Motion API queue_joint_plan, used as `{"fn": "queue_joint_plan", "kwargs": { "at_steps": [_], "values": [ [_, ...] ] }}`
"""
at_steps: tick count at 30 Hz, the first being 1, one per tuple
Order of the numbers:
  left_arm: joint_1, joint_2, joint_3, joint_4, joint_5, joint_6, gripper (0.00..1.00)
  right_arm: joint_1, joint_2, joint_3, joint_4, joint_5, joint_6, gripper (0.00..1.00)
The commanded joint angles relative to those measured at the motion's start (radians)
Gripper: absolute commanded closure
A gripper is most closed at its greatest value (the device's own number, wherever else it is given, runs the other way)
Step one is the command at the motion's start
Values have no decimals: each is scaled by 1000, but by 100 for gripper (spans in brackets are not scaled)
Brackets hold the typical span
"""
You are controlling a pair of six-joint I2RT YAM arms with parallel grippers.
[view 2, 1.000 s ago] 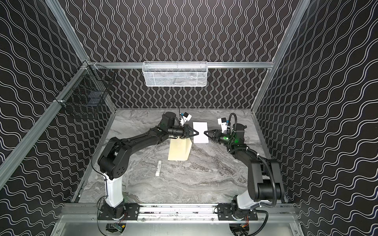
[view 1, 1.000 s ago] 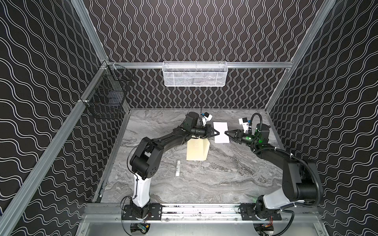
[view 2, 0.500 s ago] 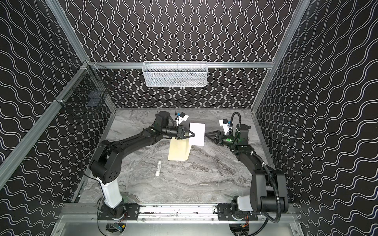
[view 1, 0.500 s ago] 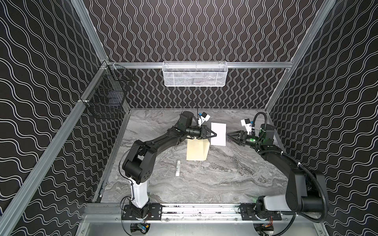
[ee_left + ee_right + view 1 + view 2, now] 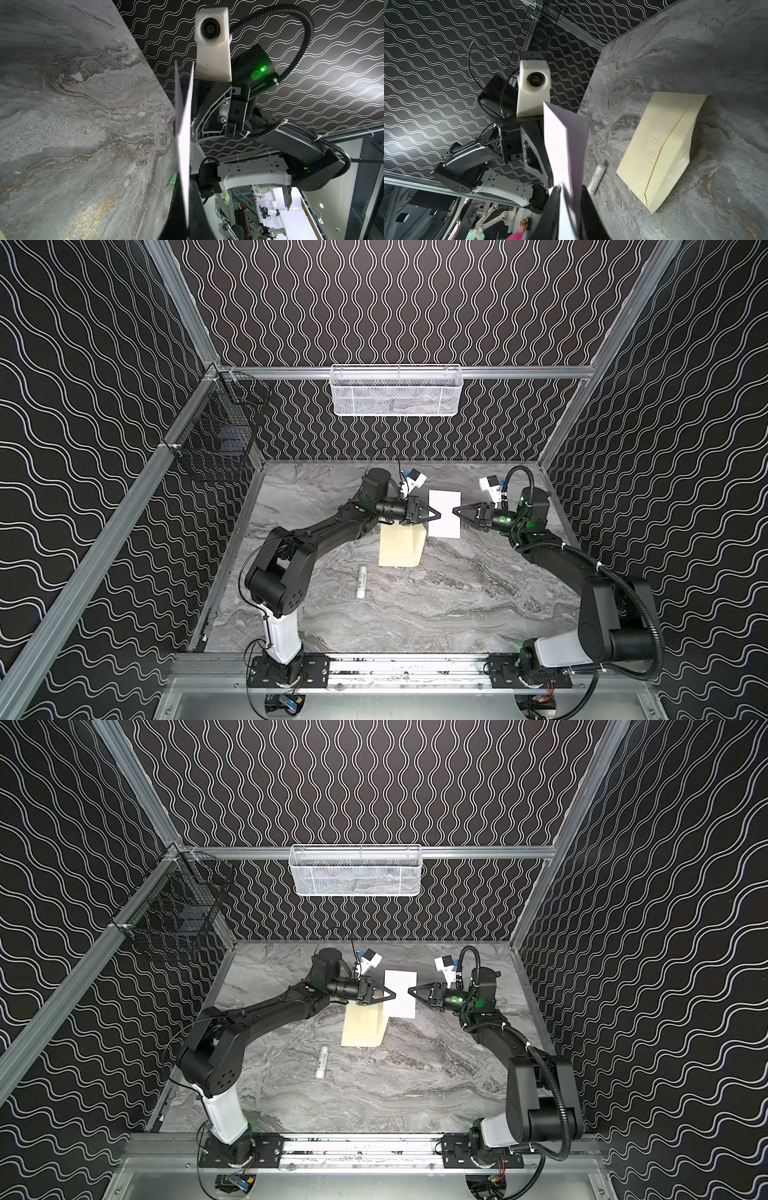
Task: Place the letter into the envelope and seal it
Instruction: 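Carry the folded paper with both grippers down toward the envelope opening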
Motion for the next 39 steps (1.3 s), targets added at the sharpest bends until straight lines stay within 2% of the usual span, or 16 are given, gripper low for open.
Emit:
{"fn": "queue_joint_plan", "kwargs": {
  "at_steps": [1, 3, 5, 9, 11, 15, 17, 20, 25, 28, 39],
  "values": [
    [-1, -5, -5, 11, -5, 30, 97, 8, 2, -2, 76, -7, 34, 90],
    [0, -10, -8, -6, -13, 47, 92, 8, -2, -5, 66, -2, 29, 96],
    [4, -26, -22, -37, -22, 79, 67, 11, -8, -1, 15, 12, 1, 97],
    [58, -118, -147, -126, -137, 164, 32, 28, 3, 34, -225, 109, -153, 100],
    [111, -152, -178, -265, -238, 220, 24, 45, 28, 61, -322, 175, -211, 100],
    [219, -185, -229, -444, -419, 267, 20, 111, 104, 150, -455, 305, -281, 100],
    [238, -178, -219, -529, -501, 291, 19, 140, 151, 202, -514, 382, -296, 100],
    [240, -144, -209, -580, -566, 297, 17, 171, 207, 255, -543, 456, -282, 100],
    [239, -75, -184, -581, -556, 278, 13, 201, 271, 313, -598, 550, -289, 100],
    [231, -49, -161, -594, -557, 270, 9, 217, 302, 331, -598, 571, -282, 100],
    [185, 57, -33, -679, -552, 270, 3, 249, 405, 386, -625, 587, -277, 100]
  ]
}}
